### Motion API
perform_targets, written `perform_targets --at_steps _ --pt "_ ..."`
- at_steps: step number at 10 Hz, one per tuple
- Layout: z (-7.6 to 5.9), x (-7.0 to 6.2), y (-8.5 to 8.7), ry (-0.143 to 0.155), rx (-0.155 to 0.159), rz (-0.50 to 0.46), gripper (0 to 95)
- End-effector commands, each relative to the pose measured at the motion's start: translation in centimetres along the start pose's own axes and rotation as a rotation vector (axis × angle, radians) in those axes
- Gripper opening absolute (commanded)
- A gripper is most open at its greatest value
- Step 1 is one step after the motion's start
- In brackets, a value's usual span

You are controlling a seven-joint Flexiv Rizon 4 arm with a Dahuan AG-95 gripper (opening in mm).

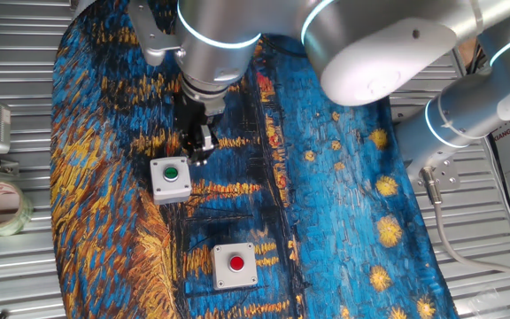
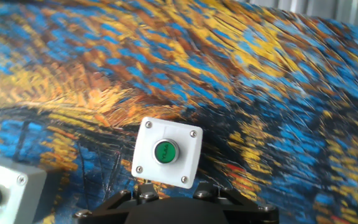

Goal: Press three buttons from left to right in sequence

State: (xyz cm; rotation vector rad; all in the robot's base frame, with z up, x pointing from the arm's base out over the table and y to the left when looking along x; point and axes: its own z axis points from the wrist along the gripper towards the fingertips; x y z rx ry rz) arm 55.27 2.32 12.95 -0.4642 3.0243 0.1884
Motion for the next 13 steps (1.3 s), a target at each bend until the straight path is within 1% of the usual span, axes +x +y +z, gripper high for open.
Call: perform_targets --at_steps 1,2,3,4,6,10,13 --pt "-0.02 -0.11 0.06 0.027 0.048 -0.038 38.0" --pt "-0.02 -0.11 0.06 0.021 0.106 -0.046 38.0" --pt "-0.02 -0.11 0.06 -0.007 0.115 -0.052 38.0" --pt "-0.02 -0.11 0.06 -0.024 0.119 -0.074 38.0" --pt "-0.02 -0.11 0.06 -0.044 0.091 -0.069 38.0" --pt "-0.02 -0.11 0.06 -0.04 0.067 -0.062 38.0" --pt "-0.02 -0.11 0.06 -0.039 0.065 -0.062 38.0"
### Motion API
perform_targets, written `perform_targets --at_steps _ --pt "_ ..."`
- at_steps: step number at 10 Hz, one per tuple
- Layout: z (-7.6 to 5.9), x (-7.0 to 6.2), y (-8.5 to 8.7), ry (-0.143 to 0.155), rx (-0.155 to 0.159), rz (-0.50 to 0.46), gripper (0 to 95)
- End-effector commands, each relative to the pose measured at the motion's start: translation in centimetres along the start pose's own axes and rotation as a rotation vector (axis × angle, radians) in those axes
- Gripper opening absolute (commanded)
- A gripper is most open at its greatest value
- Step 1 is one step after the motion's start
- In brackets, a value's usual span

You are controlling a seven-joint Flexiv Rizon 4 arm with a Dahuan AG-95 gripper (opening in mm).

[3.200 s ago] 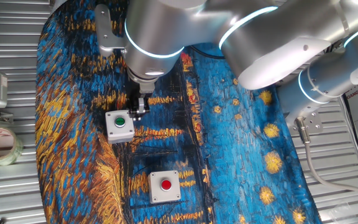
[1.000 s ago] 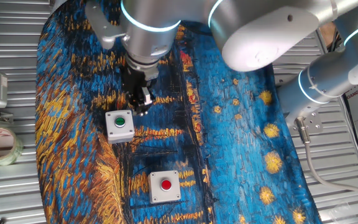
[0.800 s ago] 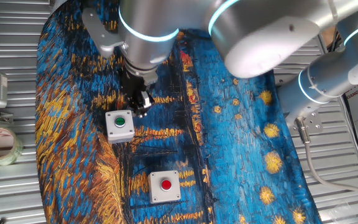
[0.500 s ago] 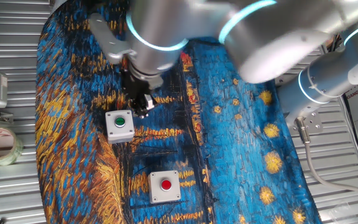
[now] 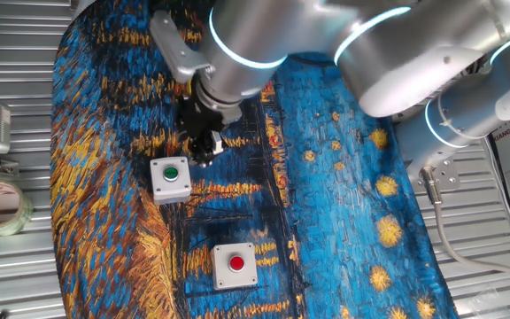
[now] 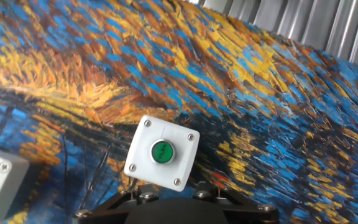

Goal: Press three buttons from left to right in sequence

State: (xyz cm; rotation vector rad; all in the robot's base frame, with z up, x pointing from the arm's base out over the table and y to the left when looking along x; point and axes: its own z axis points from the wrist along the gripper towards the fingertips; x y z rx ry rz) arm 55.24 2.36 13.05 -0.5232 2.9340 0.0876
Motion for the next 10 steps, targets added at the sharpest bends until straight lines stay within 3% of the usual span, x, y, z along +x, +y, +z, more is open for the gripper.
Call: perform_targets --at_steps 1,4,10 --pt "0.1 -0.1 0.0 0.031 -0.012 -0.008 38.0" --pt "0.1 0.0 0.0 0.034 -0.013 -0.02 38.0" --pt "1.3 1.9 1.4 0.018 -0.007 0.002 38.0"
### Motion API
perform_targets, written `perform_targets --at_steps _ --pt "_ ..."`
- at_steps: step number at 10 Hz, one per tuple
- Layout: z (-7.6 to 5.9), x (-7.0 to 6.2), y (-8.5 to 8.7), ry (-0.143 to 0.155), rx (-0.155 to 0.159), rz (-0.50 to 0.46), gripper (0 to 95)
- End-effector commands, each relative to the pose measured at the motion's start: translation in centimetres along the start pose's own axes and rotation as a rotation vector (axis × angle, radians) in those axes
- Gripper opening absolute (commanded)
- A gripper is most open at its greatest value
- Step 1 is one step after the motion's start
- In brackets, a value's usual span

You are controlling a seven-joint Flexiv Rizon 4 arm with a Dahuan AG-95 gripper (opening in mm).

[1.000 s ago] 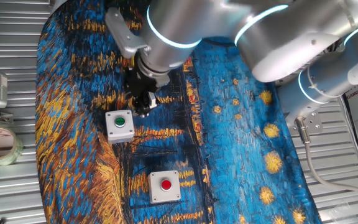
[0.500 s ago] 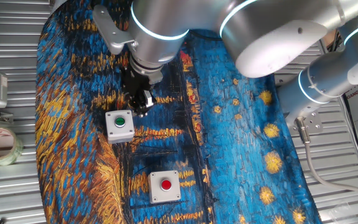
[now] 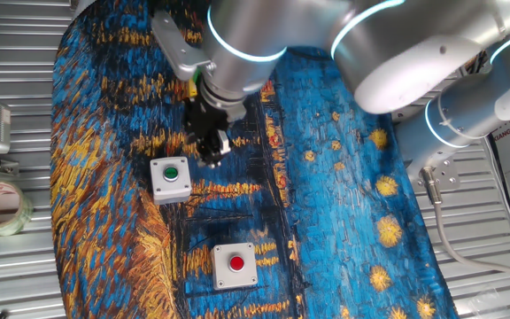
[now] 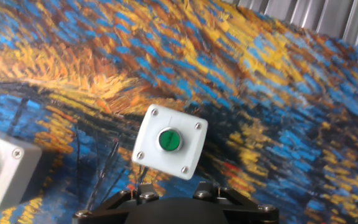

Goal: Press three buttons from left to right in sequence

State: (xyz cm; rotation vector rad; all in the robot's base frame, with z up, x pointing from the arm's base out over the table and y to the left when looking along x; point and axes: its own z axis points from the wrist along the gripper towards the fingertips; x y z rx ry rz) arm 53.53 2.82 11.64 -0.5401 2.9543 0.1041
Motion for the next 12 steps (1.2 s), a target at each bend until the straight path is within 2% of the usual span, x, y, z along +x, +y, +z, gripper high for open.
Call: perform_targets --at_steps 1,3,7,12 --pt "0.2 0.4 1.1 -0.003 0.016 0.027 38.0" --pt "0.1 0.2 3.0 0.004 0.035 0.082 38.0" --pt "0.2 0.1 5.1 -0.027 0.043 0.159 38.0" --pt "-0.5 -0.1 8.1 -0.028 0.072 0.225 38.0"
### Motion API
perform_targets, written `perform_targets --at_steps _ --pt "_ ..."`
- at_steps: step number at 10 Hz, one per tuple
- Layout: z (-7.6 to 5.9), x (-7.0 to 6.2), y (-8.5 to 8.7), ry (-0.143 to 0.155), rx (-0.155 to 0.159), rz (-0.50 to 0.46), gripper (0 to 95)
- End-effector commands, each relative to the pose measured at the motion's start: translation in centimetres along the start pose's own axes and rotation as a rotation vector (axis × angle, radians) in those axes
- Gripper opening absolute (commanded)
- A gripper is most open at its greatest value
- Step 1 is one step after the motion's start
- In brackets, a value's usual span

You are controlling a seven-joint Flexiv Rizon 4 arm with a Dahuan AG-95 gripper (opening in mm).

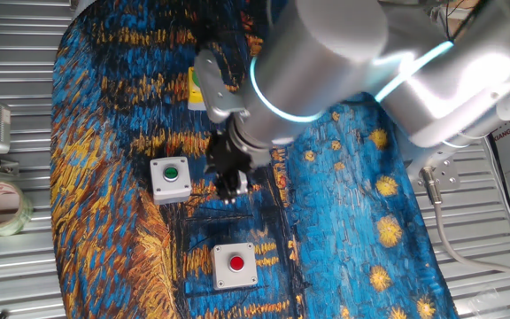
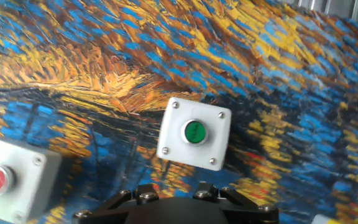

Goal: Press three buttons from left to right in sequence

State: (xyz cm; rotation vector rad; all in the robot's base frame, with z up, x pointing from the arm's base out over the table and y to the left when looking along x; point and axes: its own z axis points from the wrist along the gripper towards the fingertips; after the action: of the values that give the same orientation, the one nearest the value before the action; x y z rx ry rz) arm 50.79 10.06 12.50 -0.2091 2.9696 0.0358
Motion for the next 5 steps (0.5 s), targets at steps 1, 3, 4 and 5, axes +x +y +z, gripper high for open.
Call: perform_targets --at_steps 1,3,4,5 --pt "0.0 0.1 0.7 -0.002 0.01 0.019 38.0" --pt "-0.1 0.0 2.1 0.001 0.027 0.041 38.0" --pt "-0.1 0.0 2.4 0.001 0.028 0.045 38.0" --pt "-0.1 0.1 2.7 0.001 0.028 0.051 38.0"
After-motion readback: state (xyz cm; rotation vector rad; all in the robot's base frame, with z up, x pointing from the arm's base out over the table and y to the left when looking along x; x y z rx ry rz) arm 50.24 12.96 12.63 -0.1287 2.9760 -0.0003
